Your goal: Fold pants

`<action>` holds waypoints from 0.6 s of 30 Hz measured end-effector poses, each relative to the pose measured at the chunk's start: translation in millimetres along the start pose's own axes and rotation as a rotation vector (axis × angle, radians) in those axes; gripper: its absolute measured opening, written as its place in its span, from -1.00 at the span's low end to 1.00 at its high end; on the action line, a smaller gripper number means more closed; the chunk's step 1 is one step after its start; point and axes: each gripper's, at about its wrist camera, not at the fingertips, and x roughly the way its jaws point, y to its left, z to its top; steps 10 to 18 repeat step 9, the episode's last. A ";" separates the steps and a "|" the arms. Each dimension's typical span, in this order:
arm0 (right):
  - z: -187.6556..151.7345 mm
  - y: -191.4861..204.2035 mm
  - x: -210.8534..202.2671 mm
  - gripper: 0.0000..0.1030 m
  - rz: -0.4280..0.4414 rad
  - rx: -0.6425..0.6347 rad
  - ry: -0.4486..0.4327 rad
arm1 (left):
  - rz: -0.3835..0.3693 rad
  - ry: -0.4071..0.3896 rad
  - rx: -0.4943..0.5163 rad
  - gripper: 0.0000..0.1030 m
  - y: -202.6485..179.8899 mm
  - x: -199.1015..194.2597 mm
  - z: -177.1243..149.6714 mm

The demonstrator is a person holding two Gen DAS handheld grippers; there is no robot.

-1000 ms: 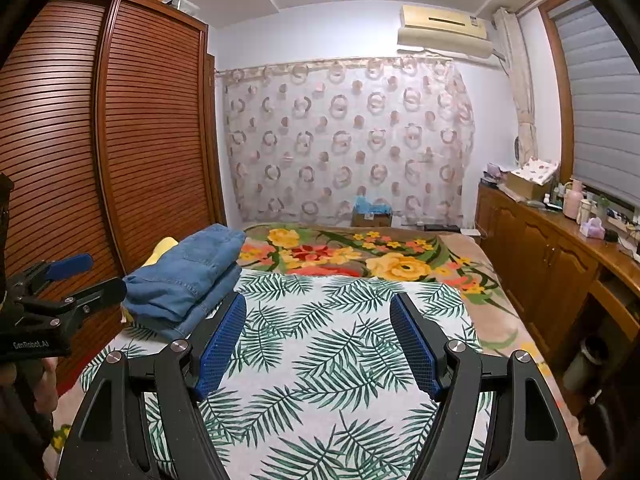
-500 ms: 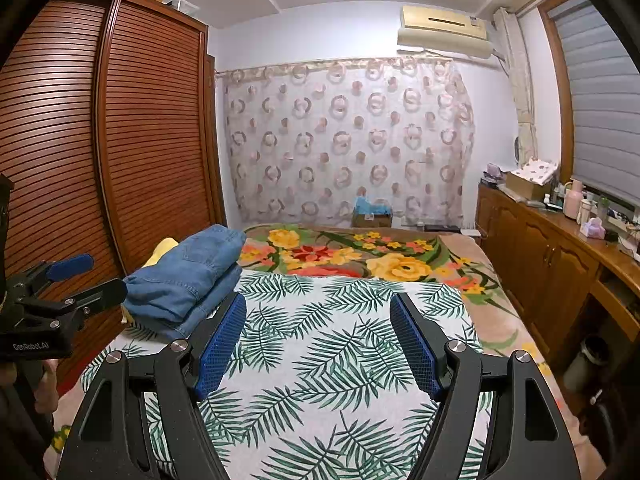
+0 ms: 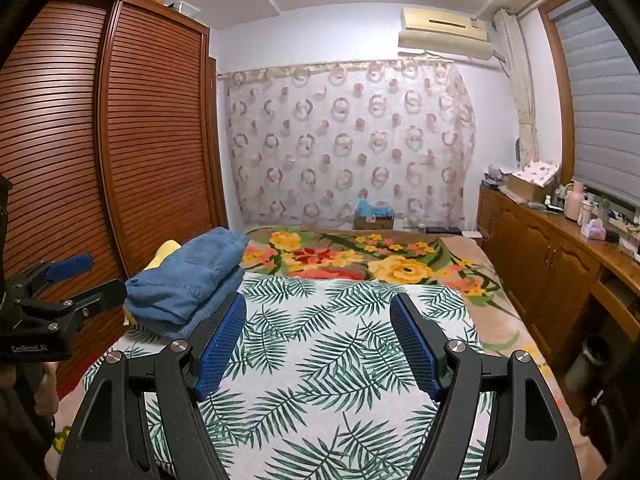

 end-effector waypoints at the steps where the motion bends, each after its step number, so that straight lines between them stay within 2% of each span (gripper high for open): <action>1: -0.5 0.1 0.2 0.48 -0.001 0.000 -0.001 | 0.001 -0.001 0.000 0.99 -0.5 -0.4 -0.1; 18: -1.5 0.1 0.3 0.48 -0.001 -0.001 -0.003 | 0.000 0.000 0.000 0.99 1.5 0.4 -0.5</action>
